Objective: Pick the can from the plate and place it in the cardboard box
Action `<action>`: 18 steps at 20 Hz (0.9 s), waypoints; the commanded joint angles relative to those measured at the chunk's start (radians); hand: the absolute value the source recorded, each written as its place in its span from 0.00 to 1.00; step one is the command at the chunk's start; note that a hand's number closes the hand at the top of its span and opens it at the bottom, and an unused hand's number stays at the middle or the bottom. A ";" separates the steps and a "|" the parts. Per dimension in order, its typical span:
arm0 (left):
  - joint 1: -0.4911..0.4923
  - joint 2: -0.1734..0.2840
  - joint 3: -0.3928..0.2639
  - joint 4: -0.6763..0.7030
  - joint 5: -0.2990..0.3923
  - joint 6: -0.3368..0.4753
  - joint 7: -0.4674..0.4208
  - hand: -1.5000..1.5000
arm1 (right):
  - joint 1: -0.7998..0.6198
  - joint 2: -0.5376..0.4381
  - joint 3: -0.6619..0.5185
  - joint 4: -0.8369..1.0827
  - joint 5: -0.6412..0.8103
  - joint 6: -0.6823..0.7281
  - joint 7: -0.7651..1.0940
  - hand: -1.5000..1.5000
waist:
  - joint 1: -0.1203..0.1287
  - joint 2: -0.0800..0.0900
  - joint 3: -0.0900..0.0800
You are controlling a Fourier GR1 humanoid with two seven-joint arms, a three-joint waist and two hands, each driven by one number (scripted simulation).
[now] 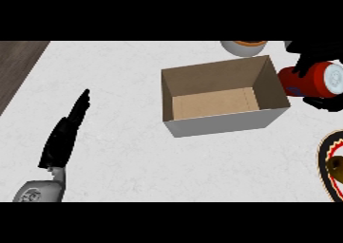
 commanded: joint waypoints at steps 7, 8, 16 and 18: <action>0.003 0.013 0.024 0.013 -0.007 0.014 -0.007 0.50 | -0.202 0.017 0.079 0.102 -0.182 0.297 -0.183 1.00 | -0.037 -0.016 -0.005; 0.013 0.006 0.022 0.012 -0.002 0.014 -0.007 0.50 | -0.238 0.013 0.076 0.125 -0.200 0.306 -0.155 1.00 | -0.034 -0.016 -0.005; 0.042 0.033 0.058 0.006 0.022 -0.005 -0.022 0.50 | -0.318 0.119 0.211 0.180 -0.193 0.238 -0.103 1.00 | -0.069 -0.023 -0.006; 0.018 0.027 0.065 0.033 0.008 0.016 -0.020 0.50 | -0.366 0.160 0.245 0.180 -0.193 0.253 -0.050 1.00 | -0.084 -0.027 -0.006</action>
